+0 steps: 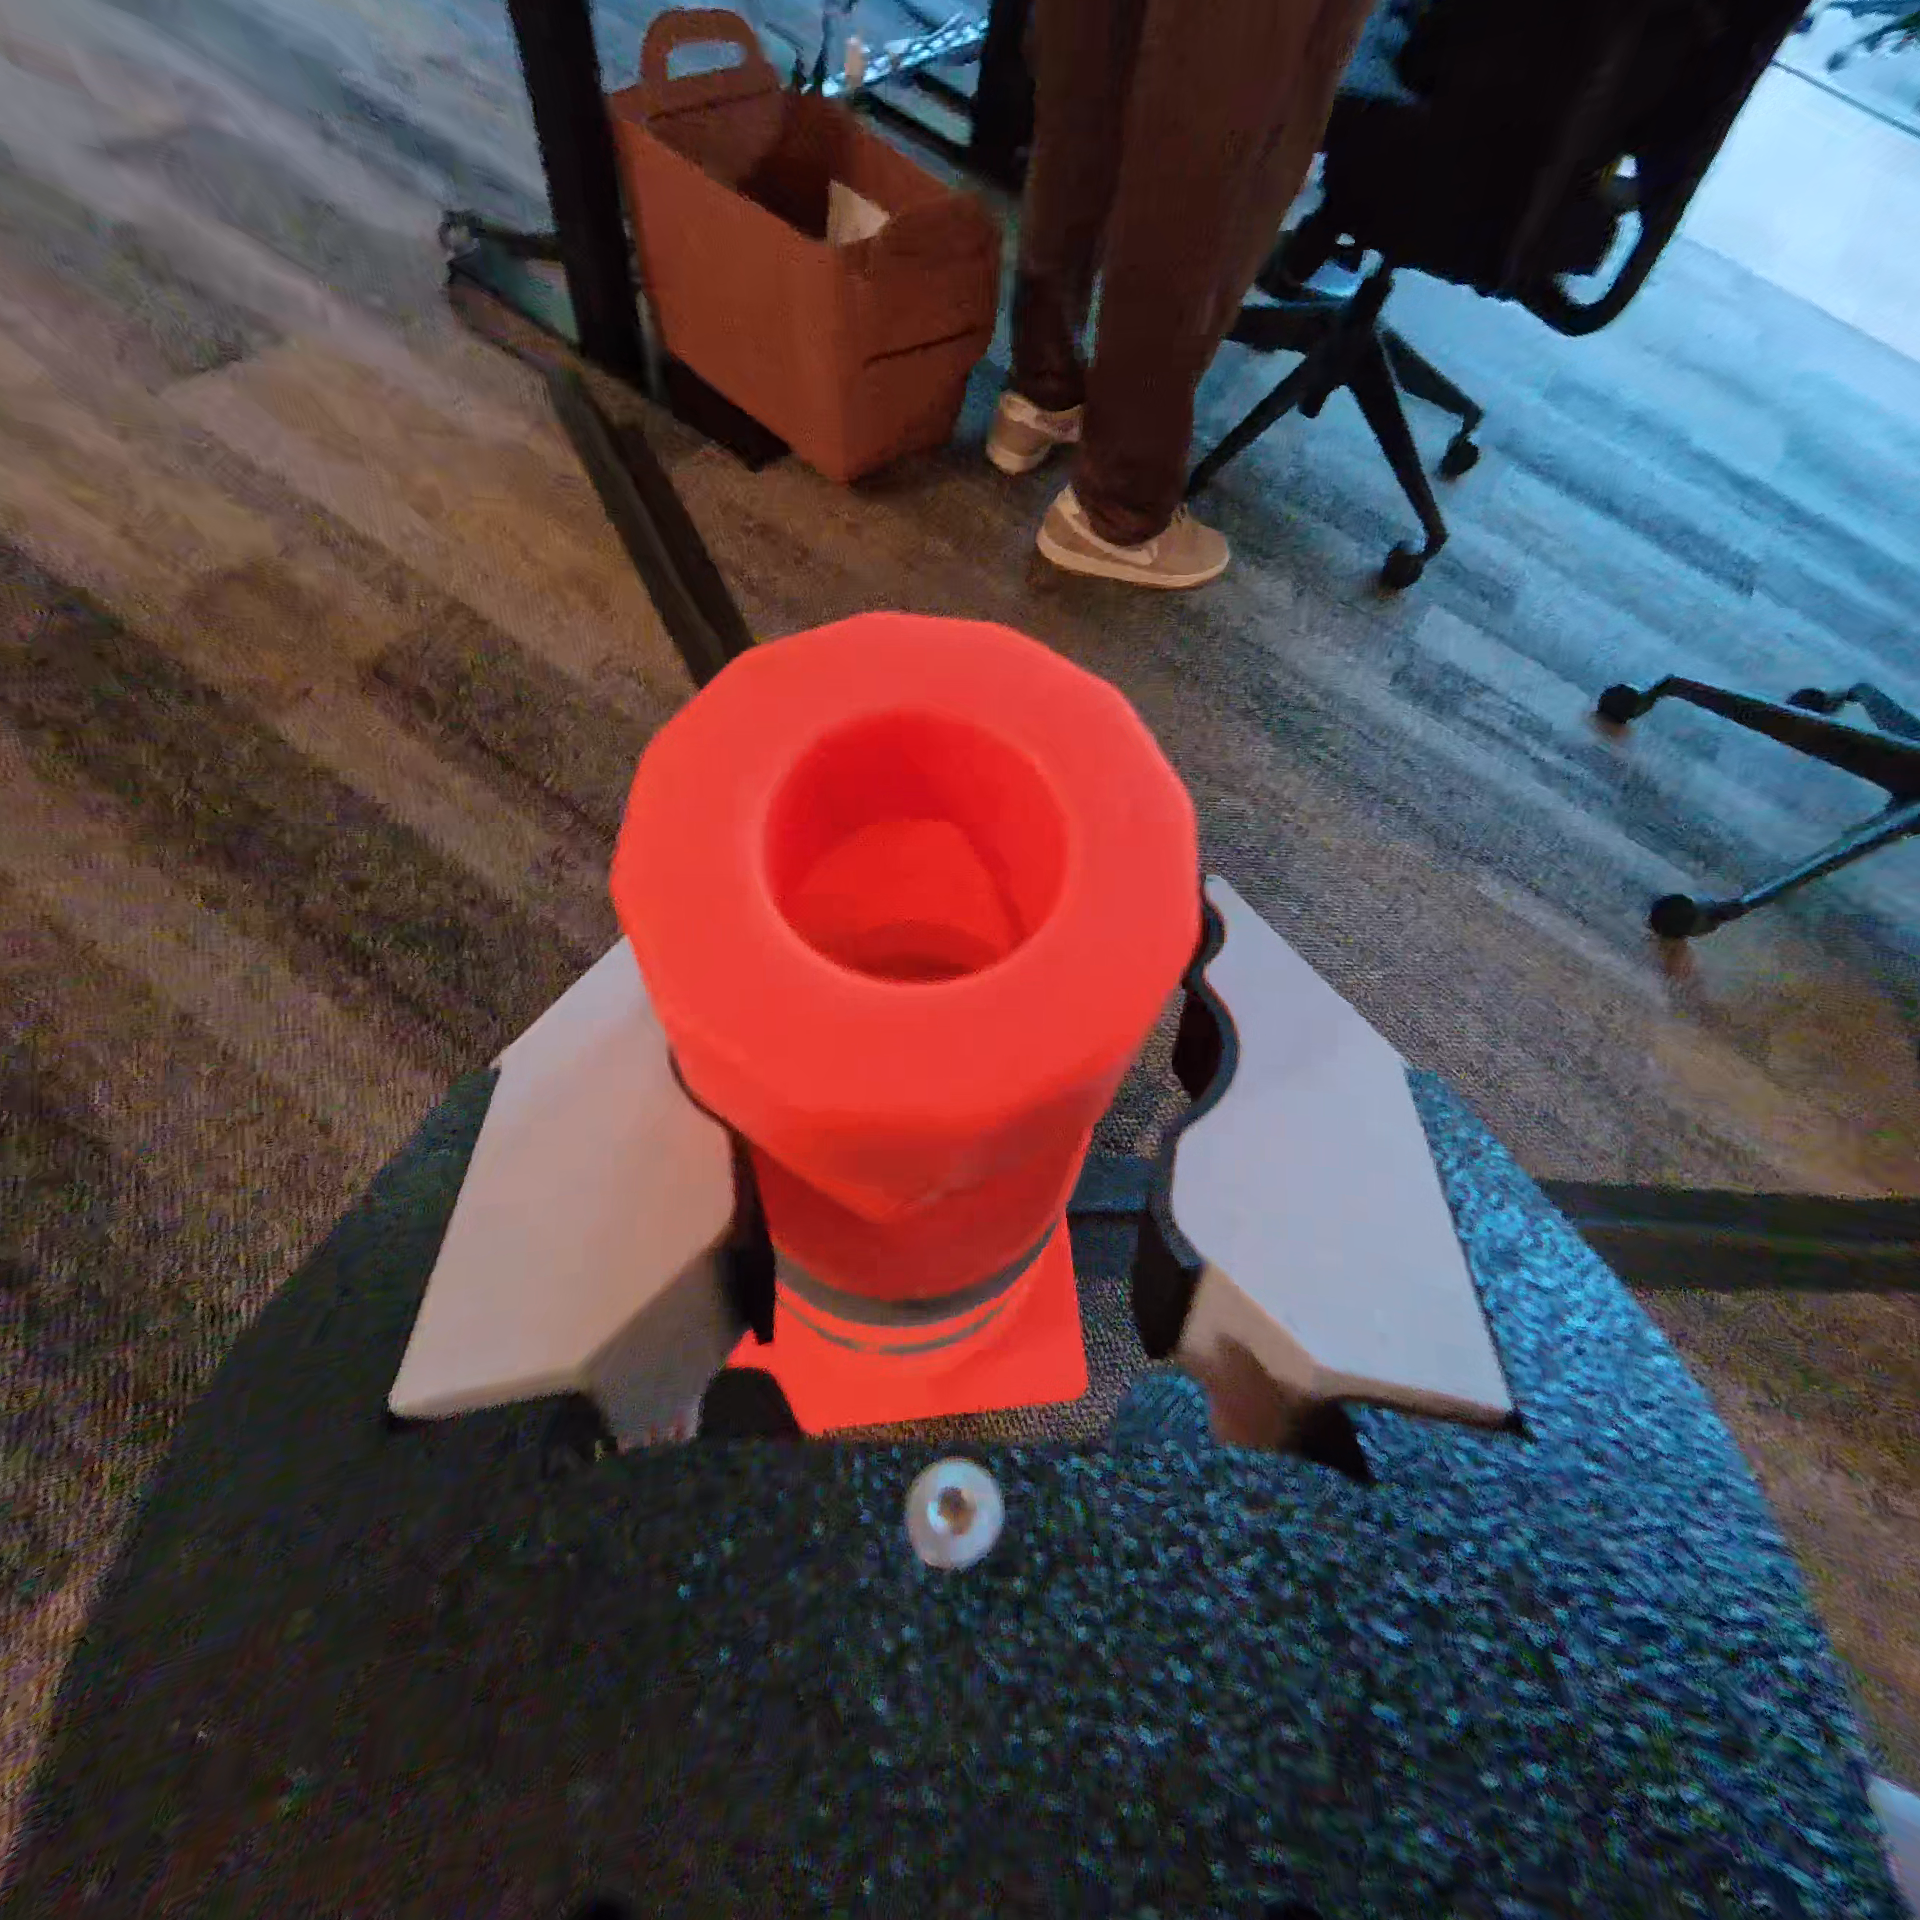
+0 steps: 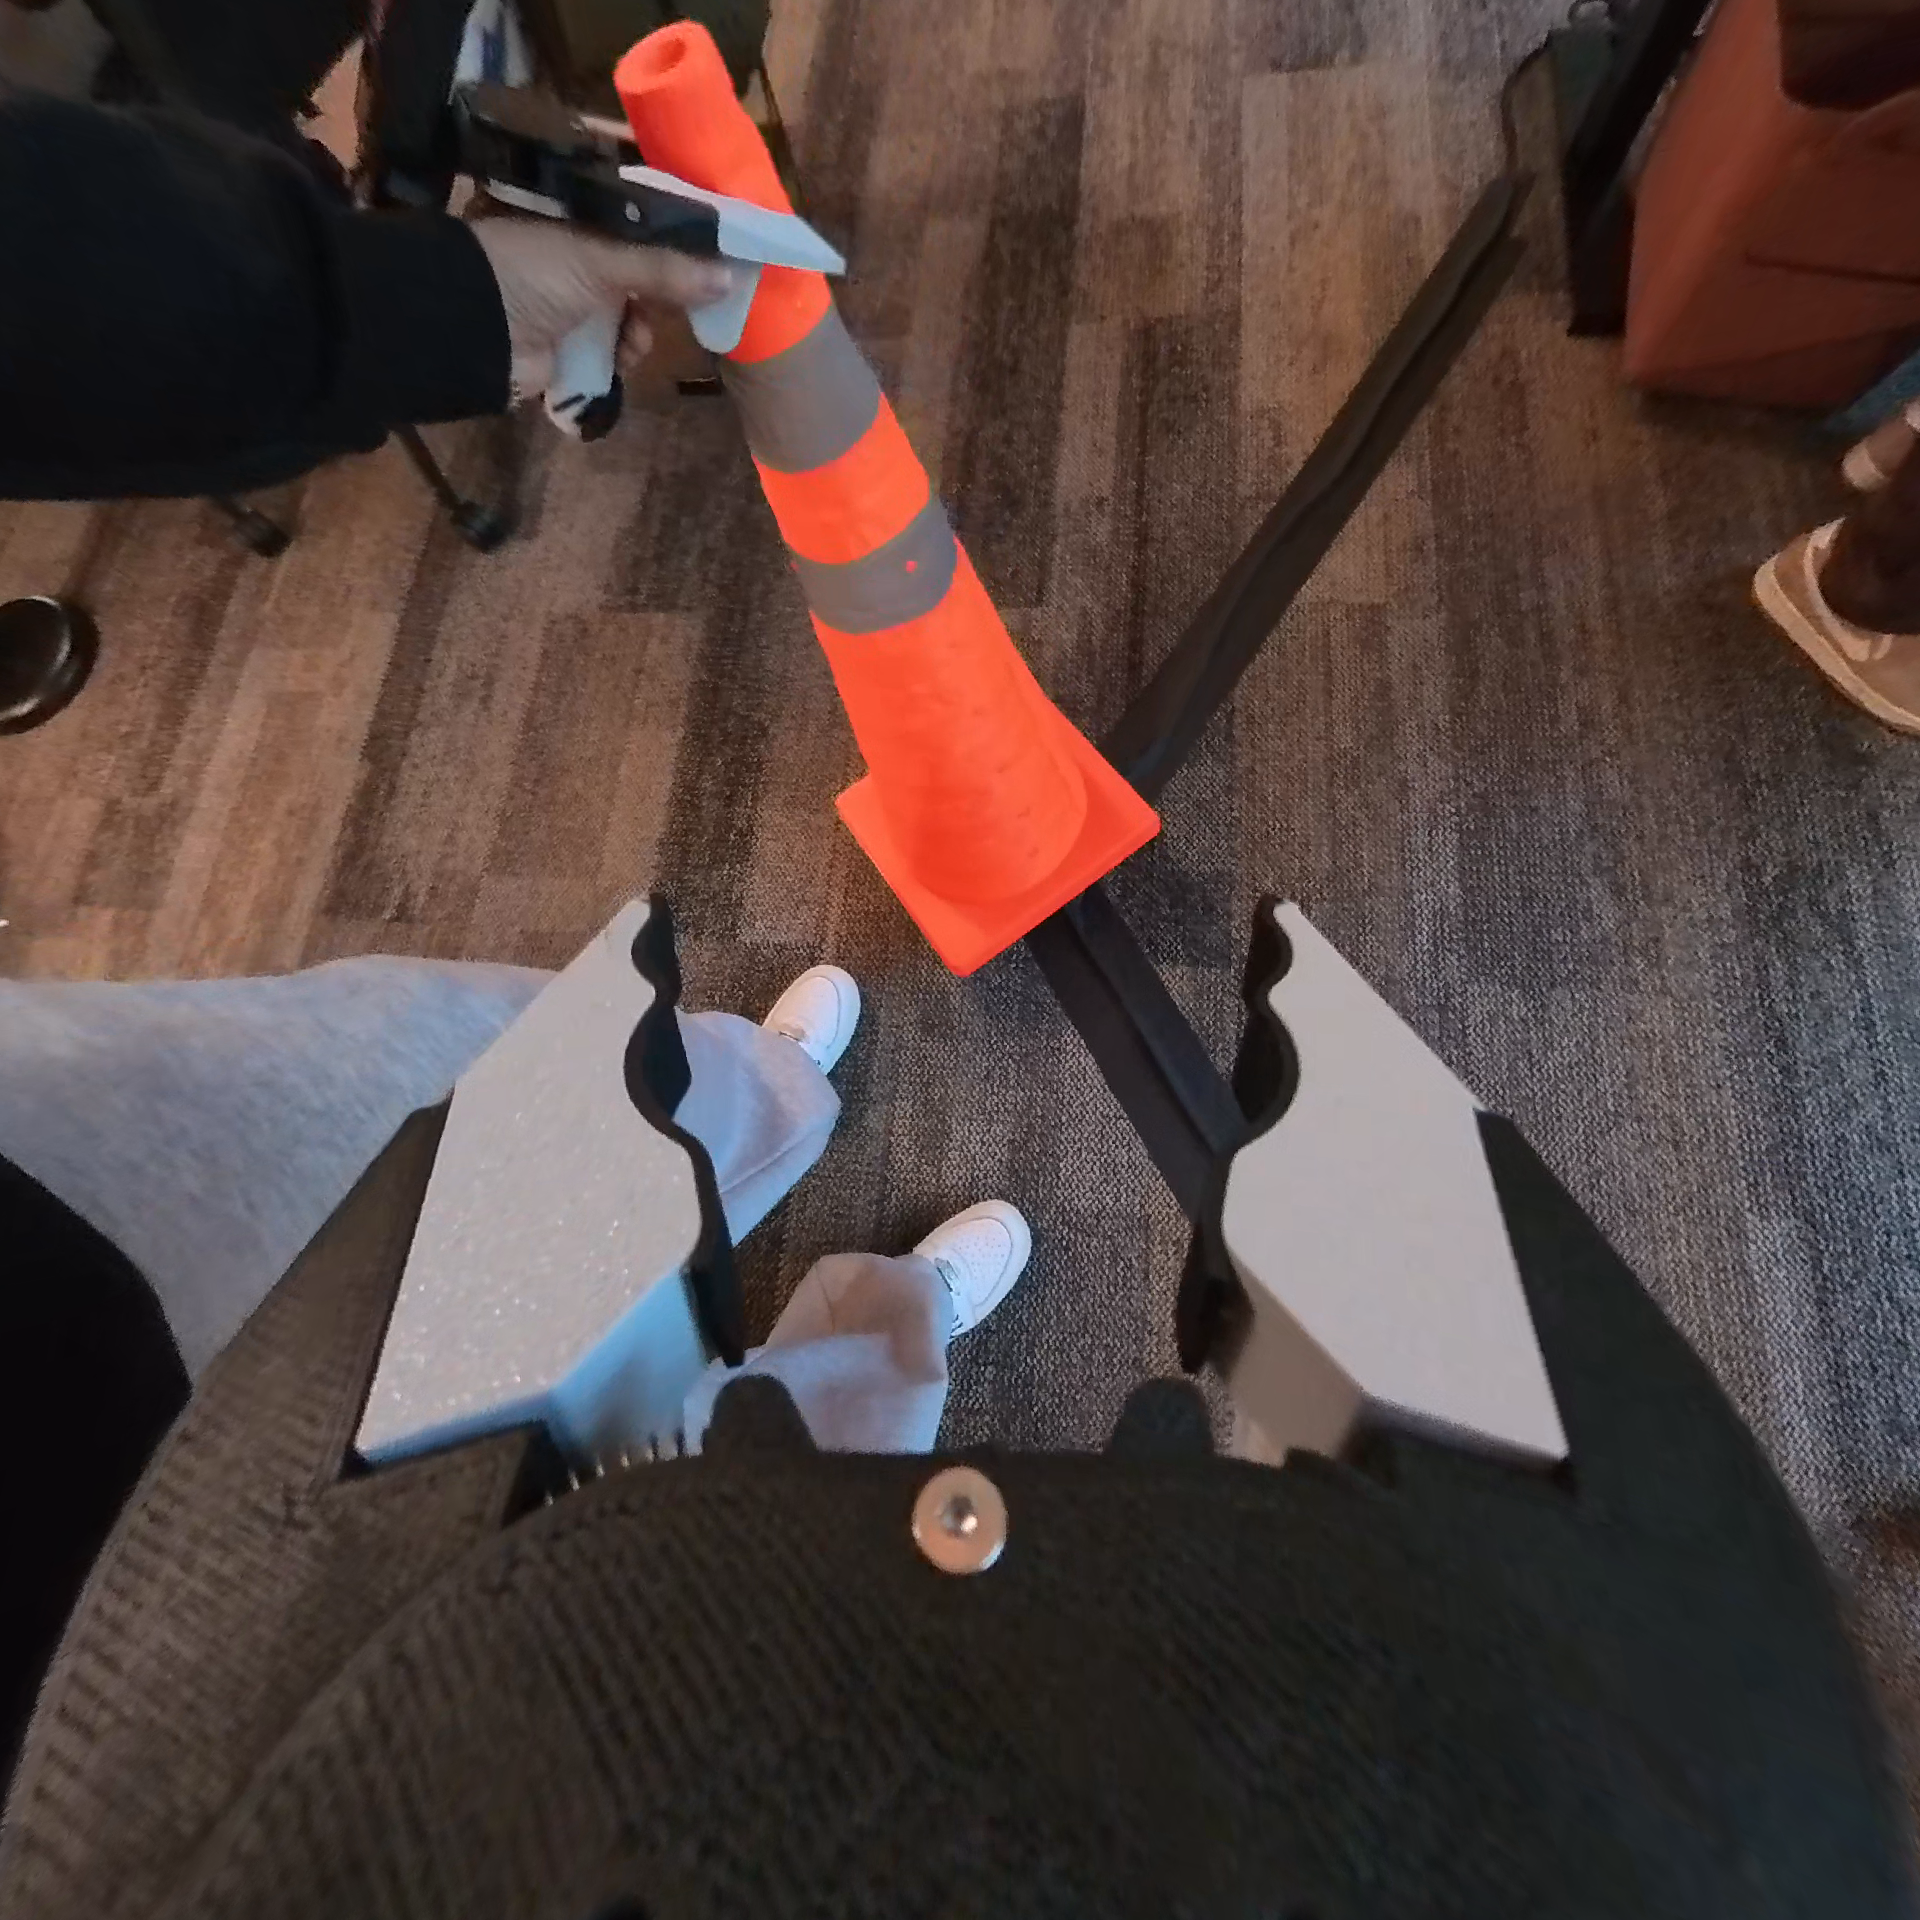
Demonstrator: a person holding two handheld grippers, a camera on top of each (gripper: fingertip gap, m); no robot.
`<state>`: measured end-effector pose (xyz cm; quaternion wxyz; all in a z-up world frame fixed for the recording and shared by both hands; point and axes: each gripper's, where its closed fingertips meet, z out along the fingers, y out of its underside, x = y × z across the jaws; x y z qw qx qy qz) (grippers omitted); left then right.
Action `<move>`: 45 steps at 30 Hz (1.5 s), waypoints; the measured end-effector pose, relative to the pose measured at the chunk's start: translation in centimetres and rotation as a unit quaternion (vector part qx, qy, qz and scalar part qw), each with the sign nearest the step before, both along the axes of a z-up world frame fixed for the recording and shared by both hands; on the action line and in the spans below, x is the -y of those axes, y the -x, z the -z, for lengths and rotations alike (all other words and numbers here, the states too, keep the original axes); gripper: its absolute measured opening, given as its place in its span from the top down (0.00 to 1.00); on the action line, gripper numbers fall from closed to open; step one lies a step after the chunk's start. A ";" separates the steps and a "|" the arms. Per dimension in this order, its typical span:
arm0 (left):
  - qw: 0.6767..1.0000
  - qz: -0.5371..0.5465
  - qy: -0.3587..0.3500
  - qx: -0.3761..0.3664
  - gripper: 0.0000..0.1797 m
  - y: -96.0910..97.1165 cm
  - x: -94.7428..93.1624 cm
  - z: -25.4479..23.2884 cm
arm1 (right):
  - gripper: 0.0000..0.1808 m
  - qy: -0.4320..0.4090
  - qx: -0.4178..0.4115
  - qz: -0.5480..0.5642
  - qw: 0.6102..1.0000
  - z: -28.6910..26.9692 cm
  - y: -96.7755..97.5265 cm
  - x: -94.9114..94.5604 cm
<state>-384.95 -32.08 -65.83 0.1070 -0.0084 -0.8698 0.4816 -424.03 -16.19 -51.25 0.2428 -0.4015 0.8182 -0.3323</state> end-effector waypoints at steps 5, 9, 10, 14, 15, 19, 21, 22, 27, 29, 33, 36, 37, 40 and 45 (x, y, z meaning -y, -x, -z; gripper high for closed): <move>0.997 -0.042 -0.005 -0.056 0.56 -4.0 -0.8 0.7 | 0.41 0.003 -0.005 -0.011 1.000 -0.1 -1.1 -0.3; 0.996 -0.061 -0.024 -0.063 0.71 -7.4 -1.3 1.6 | 0.42 -0.004 -0.009 -0.014 1.000 0.4 -2.1 -0.7; 0.996 -0.060 -0.034 -0.064 0.72 -7.9 -1.3 1.7 | 0.42 -0.004 -0.011 -0.017 1.000 0.5 -2.6 -0.8; 0.998 -0.035 -0.022 -0.039 0.76 -8.0 -0.1 0.4 | 0.42 0.002 -0.016 -0.016 1.000 0.1 -4.2 -0.9; 0.999 -0.023 -0.022 -0.030 0.76 -7.7 0.4 0.0 | 0.42 0.001 -0.015 -0.013 1.000 0.0 -4.4 -0.8; 0.998 0.045 -0.037 0.015 0.77 -5.8 2.5 -0.4 | 0.43 -0.007 -0.006 0.003 1.000 -0.1 -5.8 -0.7; 0.996 0.074 -0.043 0.036 0.77 -4.9 3.1 -0.3 | 0.43 -0.006 -0.002 0.010 1.000 0.0 -6.7 -0.5; 0.995 0.083 -0.038 0.041 0.77 -4.6 3.6 -0.7 | 0.43 -0.006 0.000 0.014 1.000 -0.1 -7.2 -0.5; 0.984 0.161 -0.030 0.070 0.77 -3.8 4.8 -1.2 | 0.43 -0.008 0.006 0.035 0.999 0.1 -8.2 -0.7; 0.982 0.164 -0.044 0.088 0.77 -4.8 4.4 0.6 | 0.43 -0.014 0.012 0.048 0.999 0.3 -8.3 -0.7; 0.989 0.125 -0.052 0.056 0.79 -8.2 5.5 0.0 | 0.43 -0.014 0.012 0.068 0.998 0.4 -7.9 -0.7; 0.995 0.088 -0.039 0.037 0.80 -10.5 7.8 -2.0 | 0.44 -0.014 0.006 0.082 0.997 0.5 -7.2 -0.8; 0.995 0.082 -0.034 0.036 0.80 -11.0 8.7 -2.6 | 0.44 -0.017 0.006 0.088 0.996 0.6 -7.0 -0.8; 0.995 0.084 -0.029 0.046 0.80 -11.0 10.9 -3.8 | 0.44 -0.023 0.012 0.105 0.994 0.7 -6.7 -0.5; 0.988 0.126 -0.014 0.083 0.80 -8.9 12.5 -3.8 | 0.44 -0.018 0.004 0.103 0.994 0.3 -7.2 -0.2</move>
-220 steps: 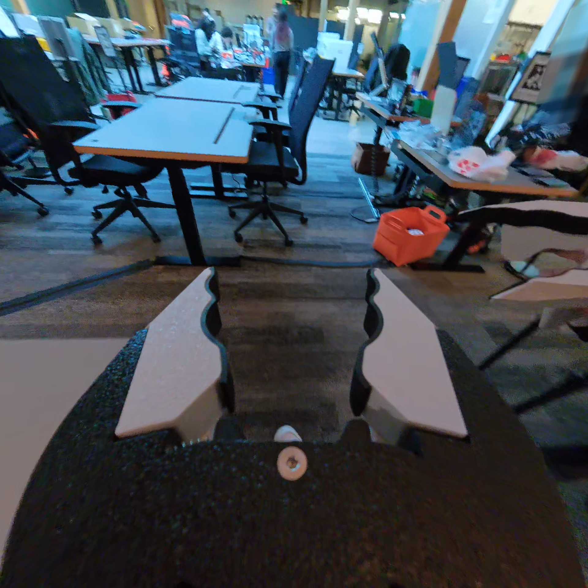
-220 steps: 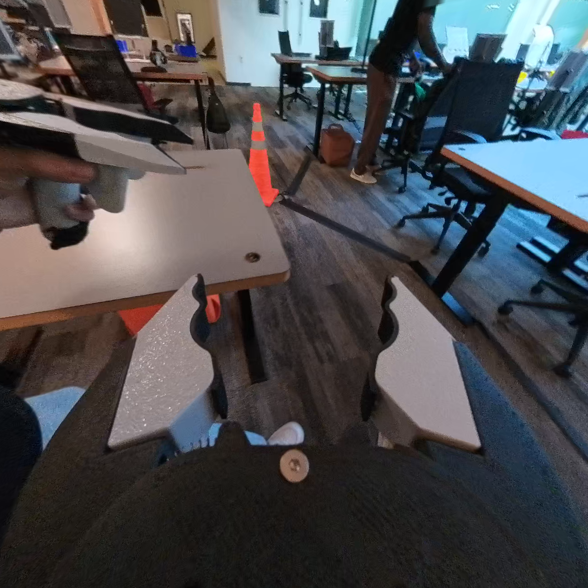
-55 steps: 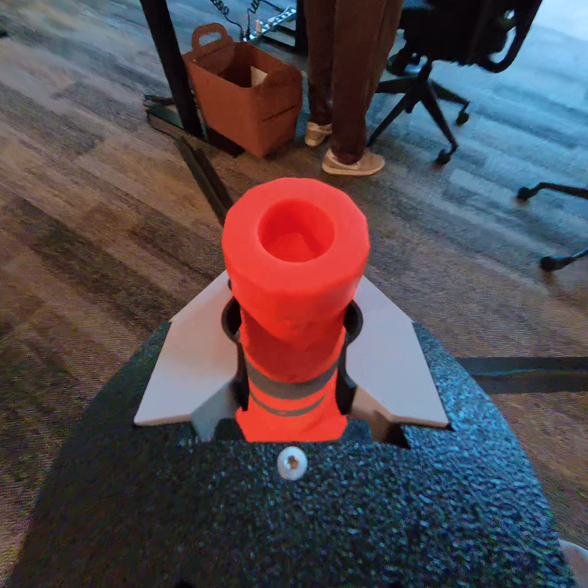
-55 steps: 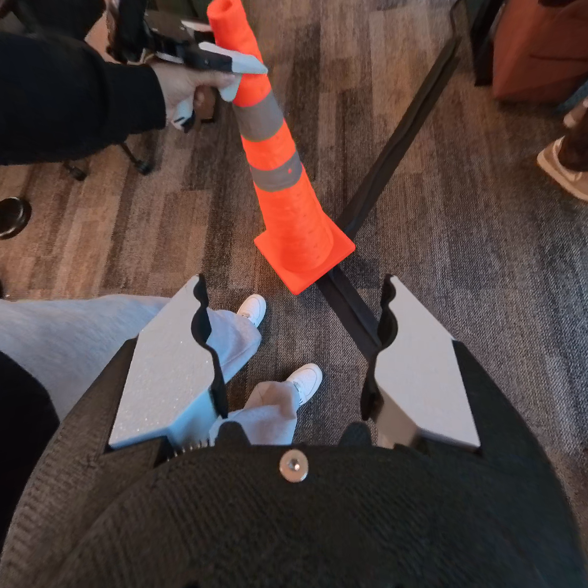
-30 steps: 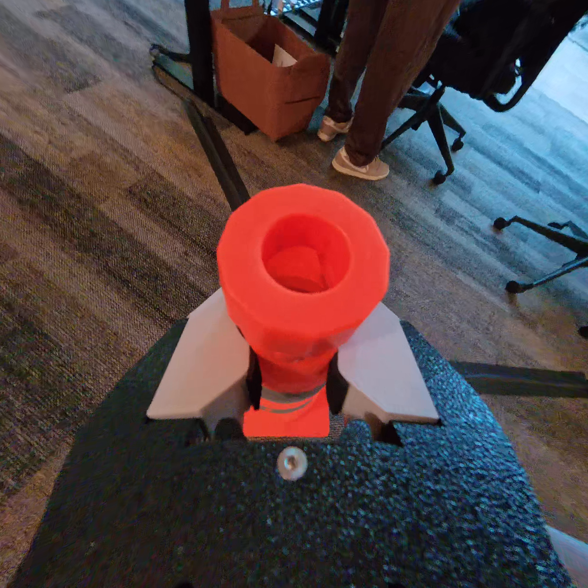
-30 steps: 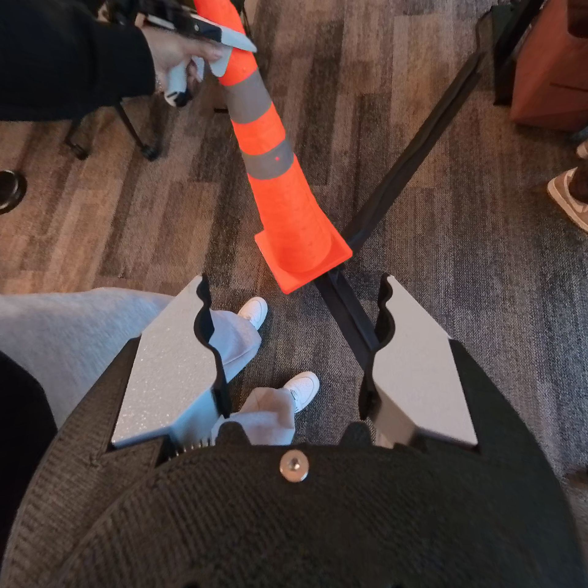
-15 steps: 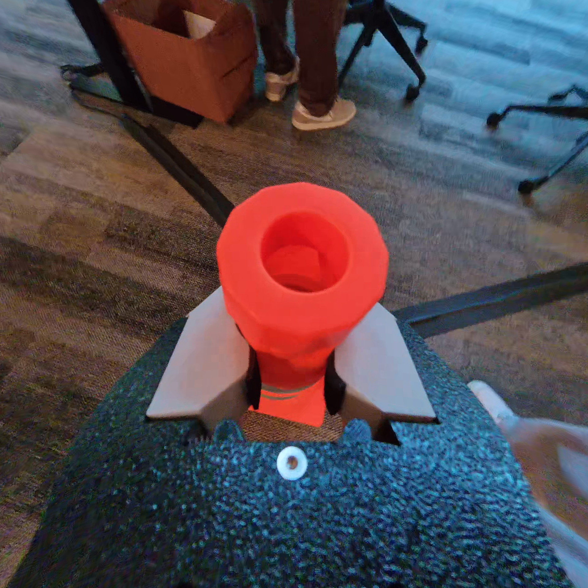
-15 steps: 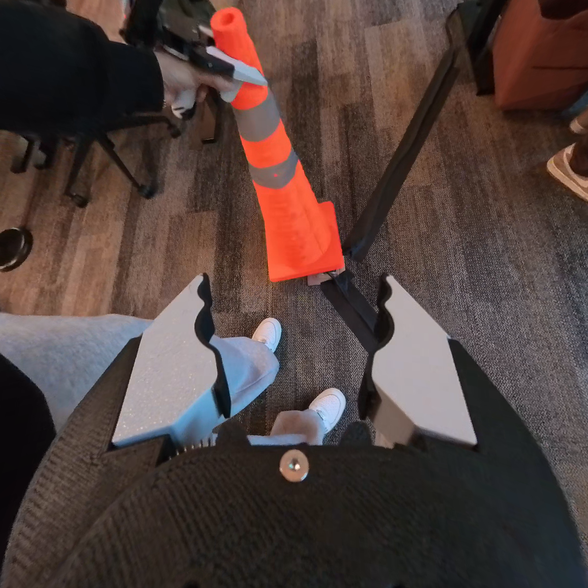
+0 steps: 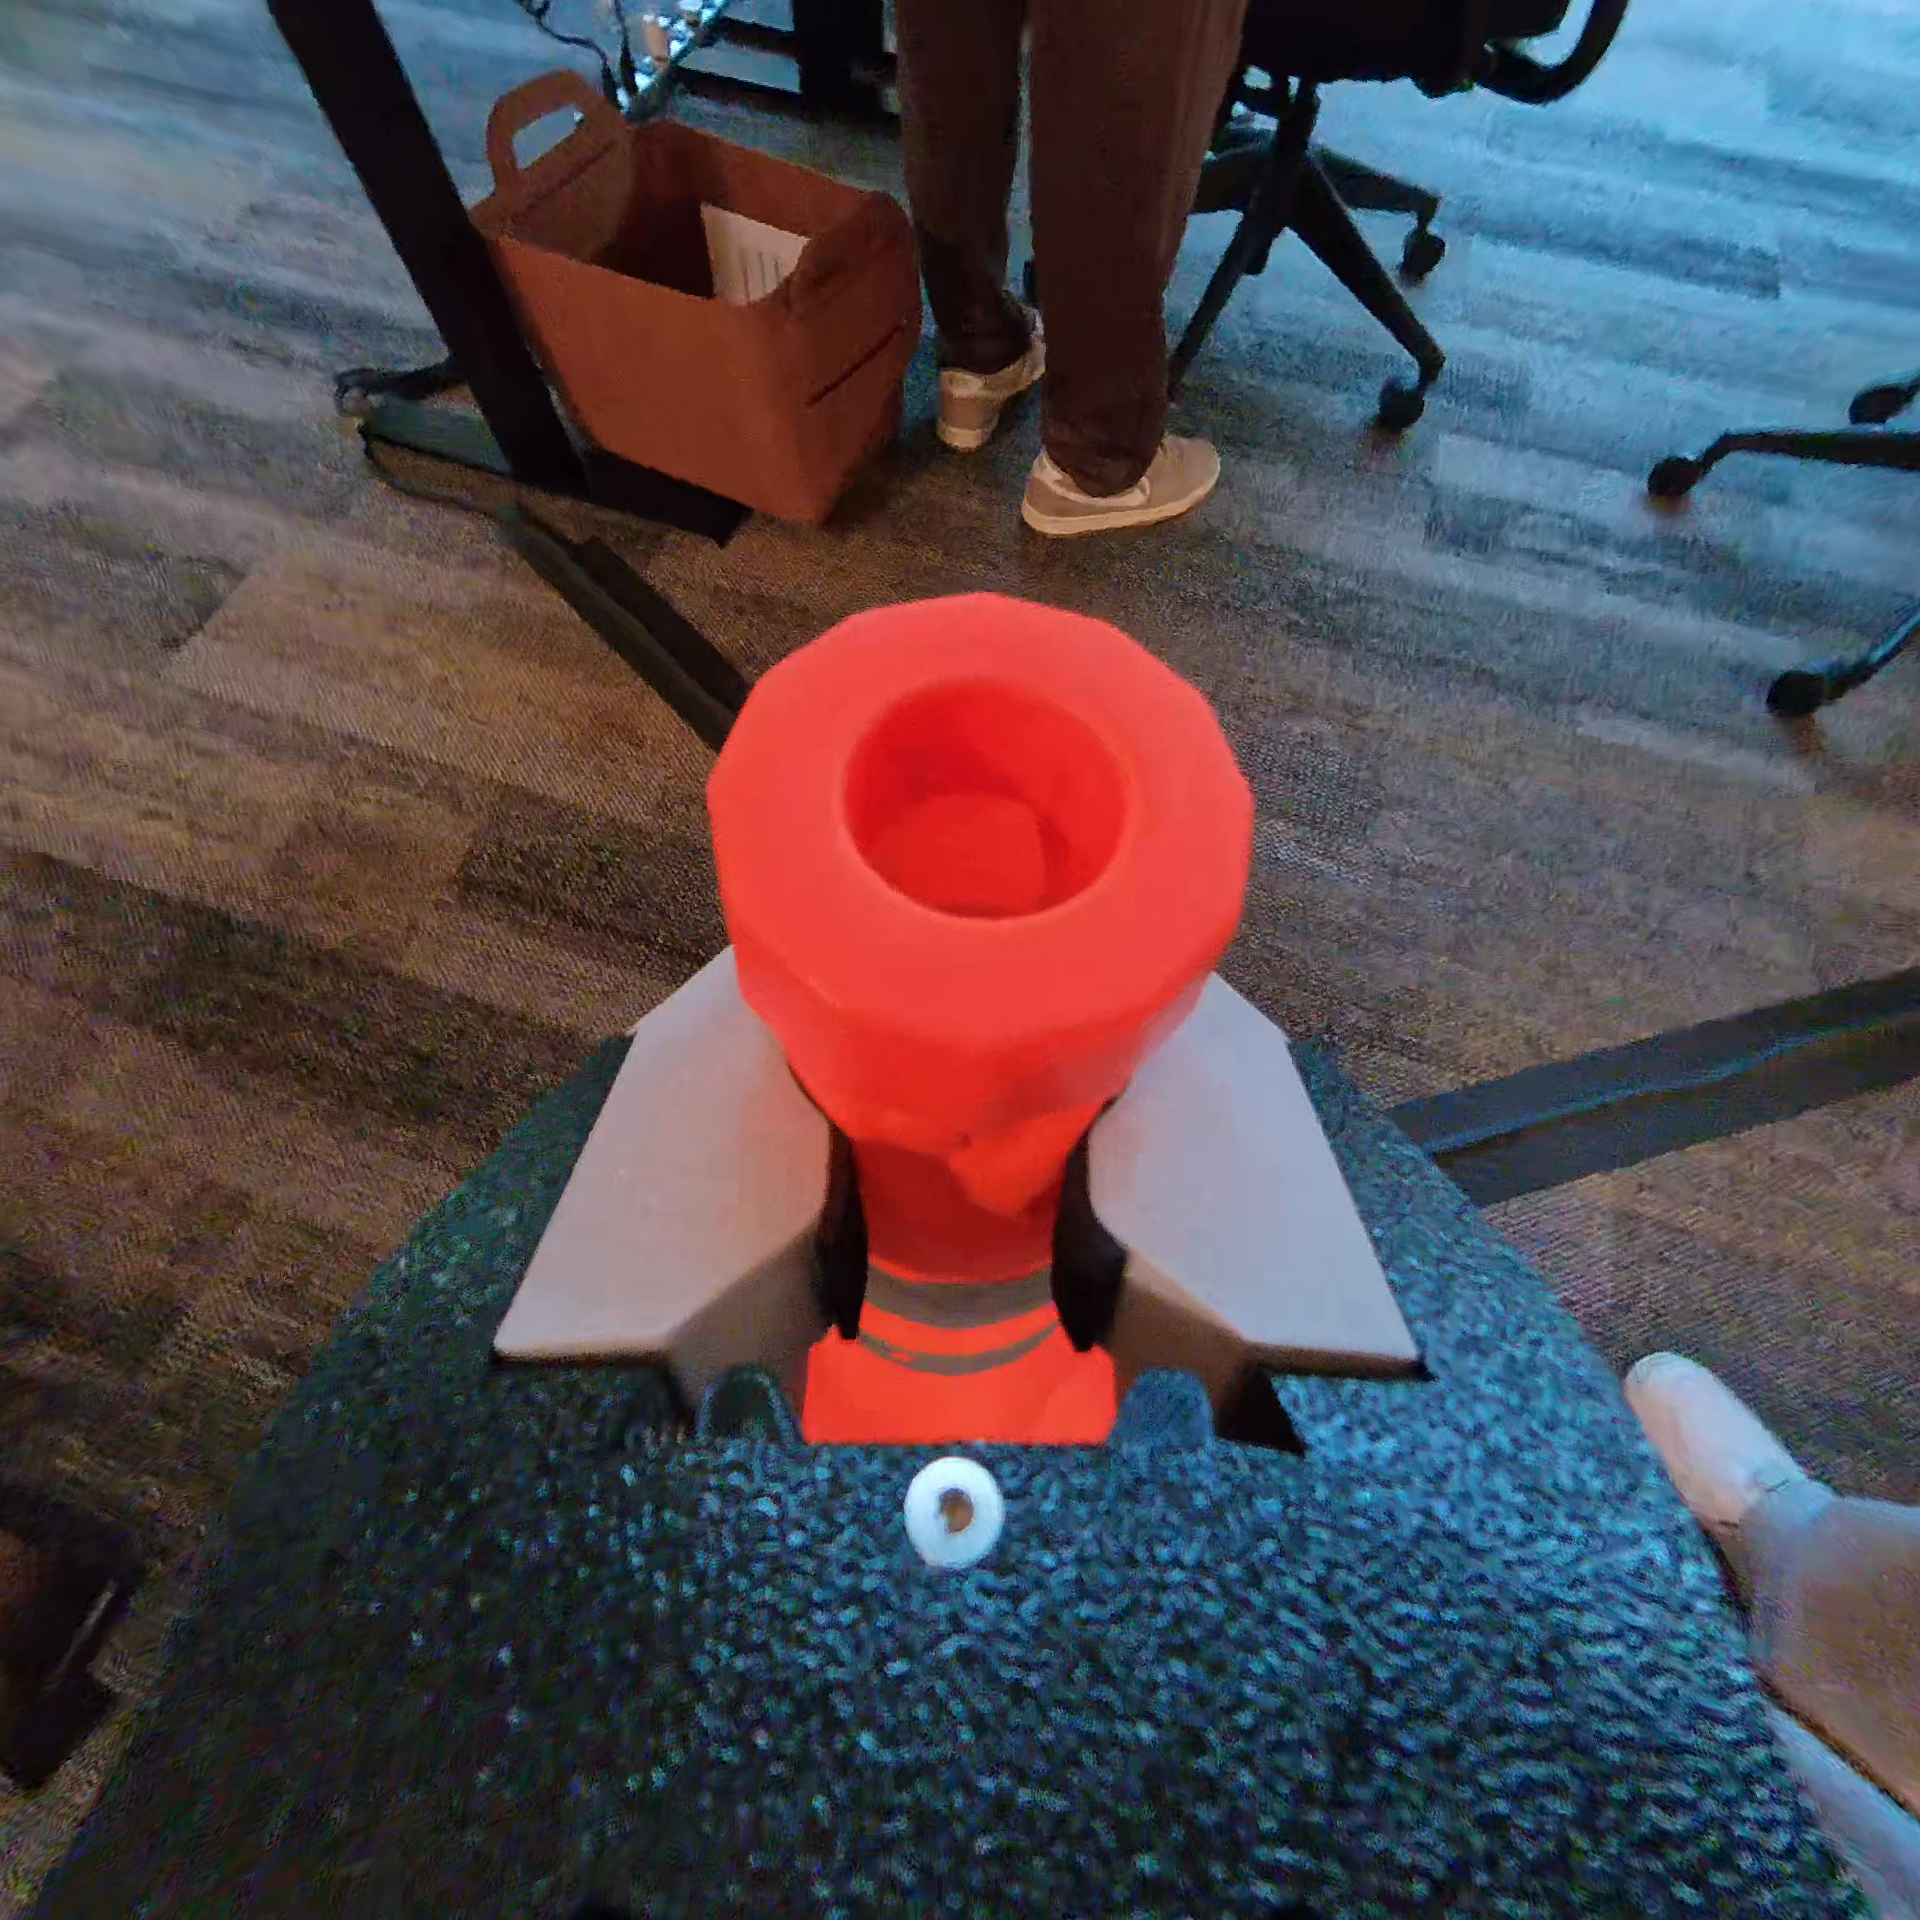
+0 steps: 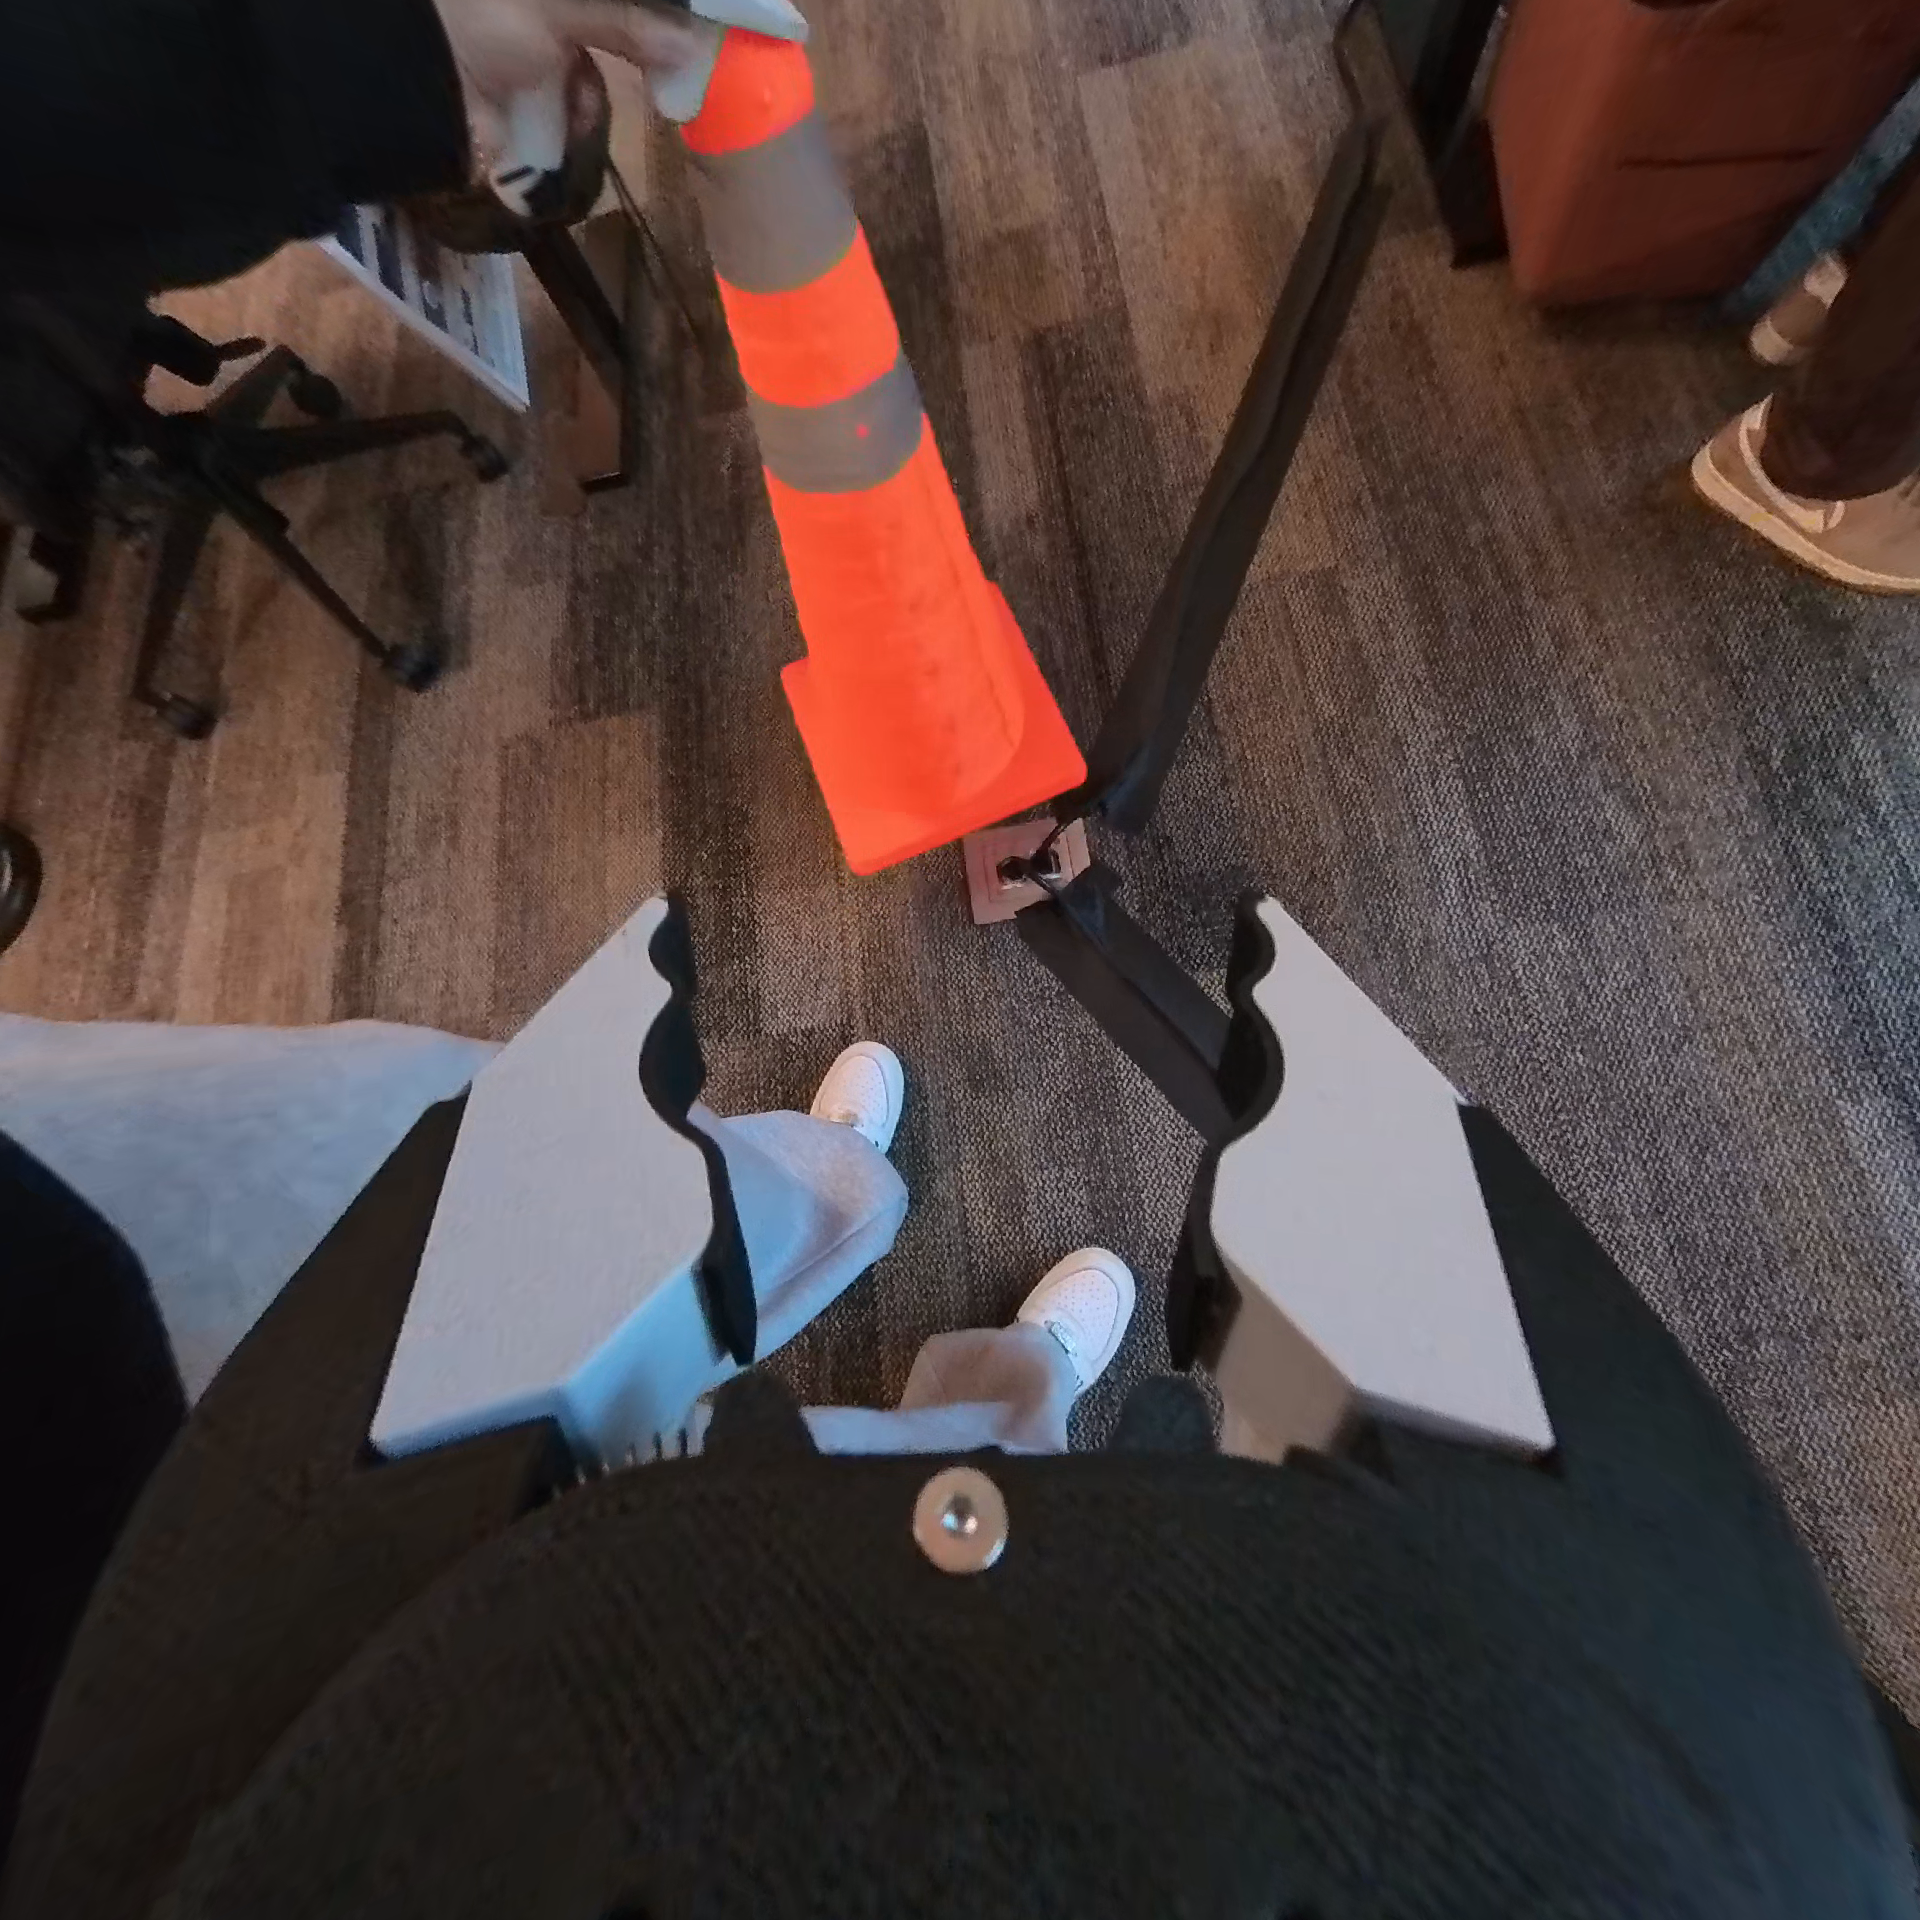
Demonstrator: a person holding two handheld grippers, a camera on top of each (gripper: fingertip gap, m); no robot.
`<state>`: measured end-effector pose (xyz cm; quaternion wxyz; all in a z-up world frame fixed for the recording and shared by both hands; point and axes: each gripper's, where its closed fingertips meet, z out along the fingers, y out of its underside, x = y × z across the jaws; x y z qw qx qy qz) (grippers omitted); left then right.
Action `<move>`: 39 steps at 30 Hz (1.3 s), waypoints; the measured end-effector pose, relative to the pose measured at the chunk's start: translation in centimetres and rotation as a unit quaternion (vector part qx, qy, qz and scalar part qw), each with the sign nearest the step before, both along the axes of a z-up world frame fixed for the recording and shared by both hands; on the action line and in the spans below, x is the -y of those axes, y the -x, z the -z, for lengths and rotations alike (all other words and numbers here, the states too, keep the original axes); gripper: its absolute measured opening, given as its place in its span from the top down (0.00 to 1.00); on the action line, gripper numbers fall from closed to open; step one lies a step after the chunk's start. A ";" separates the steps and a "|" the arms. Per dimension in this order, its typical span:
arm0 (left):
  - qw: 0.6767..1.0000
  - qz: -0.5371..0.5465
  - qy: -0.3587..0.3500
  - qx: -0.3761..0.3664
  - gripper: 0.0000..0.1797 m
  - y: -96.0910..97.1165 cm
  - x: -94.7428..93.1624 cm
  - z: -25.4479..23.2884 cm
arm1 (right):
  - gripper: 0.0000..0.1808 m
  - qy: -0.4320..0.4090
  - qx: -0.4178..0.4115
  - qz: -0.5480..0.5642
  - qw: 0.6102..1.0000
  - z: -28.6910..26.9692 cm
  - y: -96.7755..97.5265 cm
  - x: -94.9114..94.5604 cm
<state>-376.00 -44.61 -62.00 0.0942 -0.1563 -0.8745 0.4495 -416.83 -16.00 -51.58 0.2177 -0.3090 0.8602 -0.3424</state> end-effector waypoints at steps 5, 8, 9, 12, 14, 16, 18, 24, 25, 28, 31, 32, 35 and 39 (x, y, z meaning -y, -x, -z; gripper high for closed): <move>1.000 0.015 -0.002 -0.002 0.79 0.3 1.4 1.8 | 0.44 0.005 -0.014 0.014 1.000 -0.7 0.6 -0.3; 0.998 0.015 -0.058 -0.011 0.79 0.4 0.6 6.1 | 0.46 0.014 -0.005 0.036 0.999 -1.1 0.9 -0.2; 0.997 0.012 -0.069 -0.013 0.79 0.4 0.2 7.4 | 0.46 0.013 -0.003 0.040 0.999 -1.1 0.8 -0.3; 0.997 0.026 -0.066 -0.005 0.79 1.0 0.8 7.2 | 0.46 0.010 -0.012 0.037 0.999 -1.0 0.6 -0.4; 0.995 0.067 -0.071 0.027 0.80 1.5 1.1 7.0 | 0.46 0.010 -0.017 0.030 0.999 -1.1 0.4 -0.5; 0.992 0.087 -0.081 0.045 0.79 1.6 1.0 7.2 | 0.46 0.009 -0.025 0.027 0.999 -1.0 0.5 -0.5; 0.989 0.089 -0.106 0.056 0.80 1.9 0.5 7.9 | 0.46 0.003 -0.024 0.031 0.999 -0.7 0.4 -0.4; 0.993 0.017 -0.109 0.035 0.77 2.1 -0.4 9.4 | 0.46 0.017 -0.026 0.025 0.999 -1.7 0.2 0.6; 0.995 -0.002 -0.096 0.025 0.74 1.5 -0.4 9.1 | 0.46 0.020 -0.026 0.026 0.999 -1.8 0.2 0.9; 0.994 -0.032 -0.104 0.032 0.63 -0.7 -1.5 8.9 | 0.45 0.026 -0.015 0.029 0.999 -2.4 0.2 1.4; 0.990 -0.067 -0.120 0.028 0.55 -2.4 -3.3 8.4 | 0.44 0.034 -0.009 0.027 0.999 -2.8 0.2 1.9; 0.991 -0.065 -0.112 0.028 0.53 -2.5 -3.8 7.8 | 0.44 0.040 -0.007 0.027 0.999 -3.0 0.2 2.3; 0.991 -0.077 -0.094 0.065 0.48 -3.2 -5.6 6.5 | 0.43 0.058 0.001 0.032 0.998 -3.9 0.8 3.6; 0.989 -0.110 -0.061 0.079 0.45 -2.9 -7.5 3.2 | 0.41 0.084 0.004 0.052 0.995 -5.4 2.7 5.0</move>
